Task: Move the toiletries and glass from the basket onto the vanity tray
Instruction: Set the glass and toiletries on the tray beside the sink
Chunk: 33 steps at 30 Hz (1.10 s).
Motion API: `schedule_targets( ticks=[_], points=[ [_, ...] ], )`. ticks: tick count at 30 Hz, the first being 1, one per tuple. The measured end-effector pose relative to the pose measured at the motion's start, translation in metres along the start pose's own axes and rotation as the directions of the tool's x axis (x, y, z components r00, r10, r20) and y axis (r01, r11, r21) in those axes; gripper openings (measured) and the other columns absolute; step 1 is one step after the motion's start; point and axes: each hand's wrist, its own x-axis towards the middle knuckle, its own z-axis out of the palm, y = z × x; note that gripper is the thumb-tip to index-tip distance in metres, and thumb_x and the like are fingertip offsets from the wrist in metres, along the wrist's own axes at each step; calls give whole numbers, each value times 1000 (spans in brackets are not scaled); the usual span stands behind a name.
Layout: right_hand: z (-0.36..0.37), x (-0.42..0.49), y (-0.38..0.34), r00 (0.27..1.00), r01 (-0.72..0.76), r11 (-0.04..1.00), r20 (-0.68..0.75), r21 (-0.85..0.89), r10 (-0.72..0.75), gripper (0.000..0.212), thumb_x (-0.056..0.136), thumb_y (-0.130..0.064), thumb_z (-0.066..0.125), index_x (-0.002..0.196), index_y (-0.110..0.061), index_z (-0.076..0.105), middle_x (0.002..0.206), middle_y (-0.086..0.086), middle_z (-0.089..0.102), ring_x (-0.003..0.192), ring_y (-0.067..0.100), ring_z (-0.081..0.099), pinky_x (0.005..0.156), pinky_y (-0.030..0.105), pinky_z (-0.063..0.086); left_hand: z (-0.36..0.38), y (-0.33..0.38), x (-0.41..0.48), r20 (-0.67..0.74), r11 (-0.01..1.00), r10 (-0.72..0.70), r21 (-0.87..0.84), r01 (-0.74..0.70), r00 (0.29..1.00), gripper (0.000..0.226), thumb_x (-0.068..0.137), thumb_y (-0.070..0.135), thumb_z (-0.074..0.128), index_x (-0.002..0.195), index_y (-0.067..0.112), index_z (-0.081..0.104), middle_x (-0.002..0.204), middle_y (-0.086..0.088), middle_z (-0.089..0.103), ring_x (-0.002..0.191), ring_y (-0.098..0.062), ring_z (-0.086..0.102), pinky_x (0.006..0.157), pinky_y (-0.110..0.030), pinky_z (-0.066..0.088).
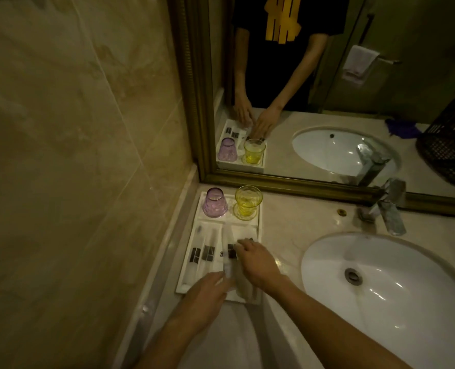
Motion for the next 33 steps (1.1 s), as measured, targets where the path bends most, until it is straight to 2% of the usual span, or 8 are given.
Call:
schedule_targets(
  ticks=[5, 7, 11, 18, 23, 26, 30, 33],
  points=[
    [3, 3, 7, 983, 140, 986, 129, -95, -127, 64, 97, -7, 49, 158, -19, 37, 167, 5, 31, 157, 29, 19, 129, 45, 10, -5, 7, -1, 44, 993, 111, 24, -112, 993, 41, 99, 18, 51, 140, 14, 54, 149, -6, 47, 130, -18, 51, 107, -23, 35],
    [4, 5, 8, 983, 155, 982, 118, -106, -143, 62, 98, -9, 49, 158, -22, 37, 167, 5, 32, 157, 28, 19, 128, 46, 10, -7, 3, -3, 18, 993, 112, 26, -112, 994, 35, 93, 18, 63, 127, 13, 65, 138, -5, 60, 122, -15, 58, 102, -21, 39],
    [0, 14, 2, 981, 160, 980, 131, -118, -144, 66, 97, -7, 50, 159, -22, 33, 170, 4, 23, 159, 27, 14, 127, 50, 13, -14, 2, -7, 141, 1000, -2, -28, 6, 990, 38, 100, 23, 42, 134, 14, 54, 146, -1, 48, 124, -17, 52, 103, -25, 38],
    [-2, 28, -6, 967, 190, 967, 204, -173, -153, 57, 97, -10, 52, 153, -13, 40, 165, 9, 32, 155, 27, 23, 125, 51, 18, -20, 4, -9, 201, 997, -71, -3, 73, 977, 30, 97, 20, 43, 125, 14, 54, 122, -4, 54, 104, -23, 59, 87, -35, 46],
    [5, 30, -4, 961, 159, 965, 258, -207, -103, 69, 103, -14, 46, 164, -11, 14, 173, 9, 11, 159, 24, 12, 128, 46, 13, -19, 10, -10, 223, 987, -153, 79, 139, 963, 25, 99, 15, 40, 117, 11, 57, 120, -7, 57, 104, -24, 59, 88, -34, 45],
    [5, 27, -7, 970, 152, 972, 213, -179, -113, 73, 102, -11, 46, 164, -10, 10, 174, 9, 5, 160, 24, 9, 129, 45, 12, -17, 12, -9, 191, 985, -146, 119, 125, 971, 32, 96, 12, 43, 126, 13, 54, 131, -7, 55, 113, -23, 56, 95, -31, 44],
    [0, 22, -10, 995, 81, 991, 62, -106, -74, 58, 101, -7, 44, 158, -7, 35, 169, 13, 26, 152, 32, 31, 127, 43, 17, -10, 17, -10, 135, 994, -87, 79, 77, 987, 56, 93, 9, 43, 148, 15, 37, 152, -6, 41, 132, -20, 46, 111, -32, 36],
    [-2, 23, -11, 981, 98, 985, 180, -144, -71, 46, 104, -9, 38, 149, -3, 47, 160, 15, 41, 133, 43, 50, 118, 49, 34, -2, 17, -15, 149, 994, -82, 86, 69, 985, 52, 95, 12, 41, 147, 14, 39, 150, -5, 43, 126, -19, 51, 107, -32, 41]
  ],
)
